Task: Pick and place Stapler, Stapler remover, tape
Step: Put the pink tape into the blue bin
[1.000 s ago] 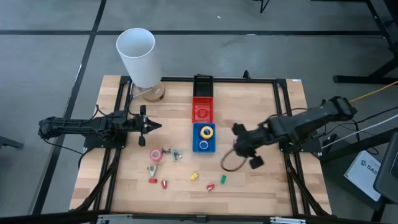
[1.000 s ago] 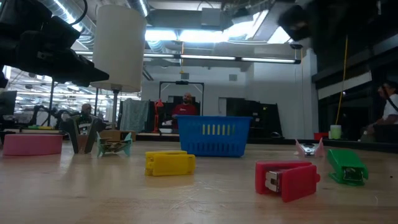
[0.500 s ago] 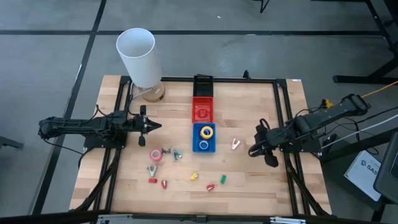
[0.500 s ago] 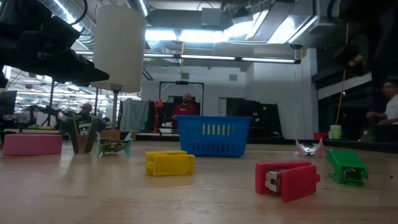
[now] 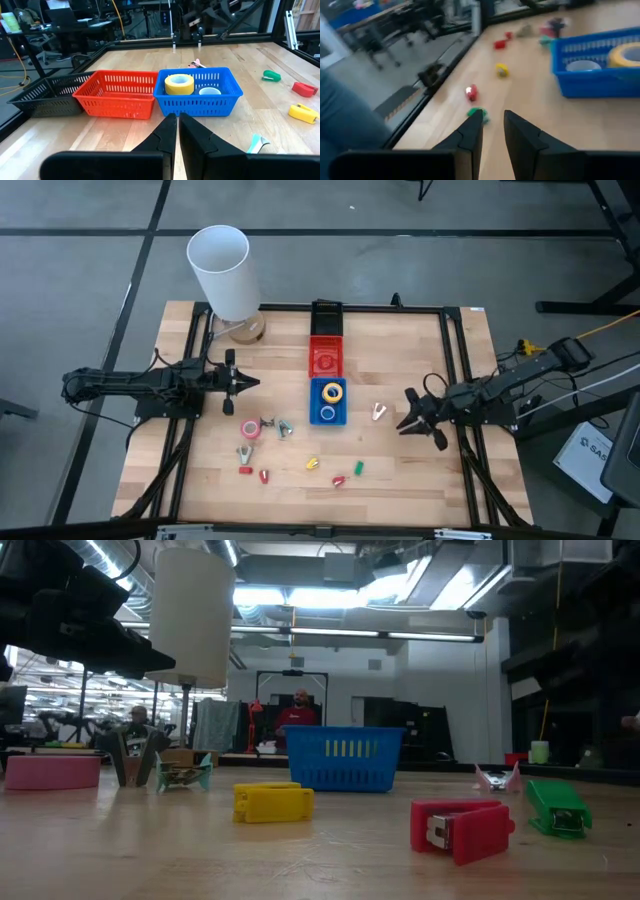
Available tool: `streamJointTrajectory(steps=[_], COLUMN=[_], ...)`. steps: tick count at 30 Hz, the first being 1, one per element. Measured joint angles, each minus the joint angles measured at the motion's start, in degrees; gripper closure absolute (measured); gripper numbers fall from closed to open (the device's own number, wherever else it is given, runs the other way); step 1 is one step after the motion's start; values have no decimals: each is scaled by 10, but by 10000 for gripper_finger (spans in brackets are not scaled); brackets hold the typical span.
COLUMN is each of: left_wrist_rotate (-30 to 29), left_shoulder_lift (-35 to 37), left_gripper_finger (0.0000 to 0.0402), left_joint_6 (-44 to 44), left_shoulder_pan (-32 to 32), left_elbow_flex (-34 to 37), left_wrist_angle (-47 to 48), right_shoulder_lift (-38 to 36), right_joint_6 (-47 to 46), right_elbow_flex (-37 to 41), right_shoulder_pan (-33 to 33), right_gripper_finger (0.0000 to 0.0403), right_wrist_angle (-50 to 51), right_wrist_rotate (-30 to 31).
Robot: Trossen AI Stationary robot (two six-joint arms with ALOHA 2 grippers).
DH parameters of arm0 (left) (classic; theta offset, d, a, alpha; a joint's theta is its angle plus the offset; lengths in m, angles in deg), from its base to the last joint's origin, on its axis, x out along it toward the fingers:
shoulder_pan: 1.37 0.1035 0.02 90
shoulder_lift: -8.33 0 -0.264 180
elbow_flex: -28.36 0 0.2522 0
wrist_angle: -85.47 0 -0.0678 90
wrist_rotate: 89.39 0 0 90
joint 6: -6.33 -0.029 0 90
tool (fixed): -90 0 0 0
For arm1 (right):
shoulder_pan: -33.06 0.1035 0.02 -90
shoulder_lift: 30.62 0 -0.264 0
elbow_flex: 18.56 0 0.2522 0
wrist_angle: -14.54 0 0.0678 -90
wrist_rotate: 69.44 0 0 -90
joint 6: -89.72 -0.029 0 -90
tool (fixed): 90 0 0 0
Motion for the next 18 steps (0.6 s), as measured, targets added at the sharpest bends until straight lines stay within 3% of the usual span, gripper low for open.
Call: streamJointTrajectory(steps=[4,9,18], left_wrist_rotate=[0,0,0], left_shoulder_lift=[0,0,0], left_gripper_finger=[386,384,384], left_joint_6=[0,0,0], left_shoulder_pan=[0,0,0], left_elbow_flex=[0,0,0], left_wrist_angle=[0,0,0], right_shoulder_lift=[-32,-89,-232], right_joint_6=[110,198,240], right_elbow_flex=[0,0,0], right_shoulder_pan=[0,-33,-141], right_gripper_finger=[322,322,322], right_wrist_angle=[-34,-47,129], right_wrist_rotate=[-23,19,28])
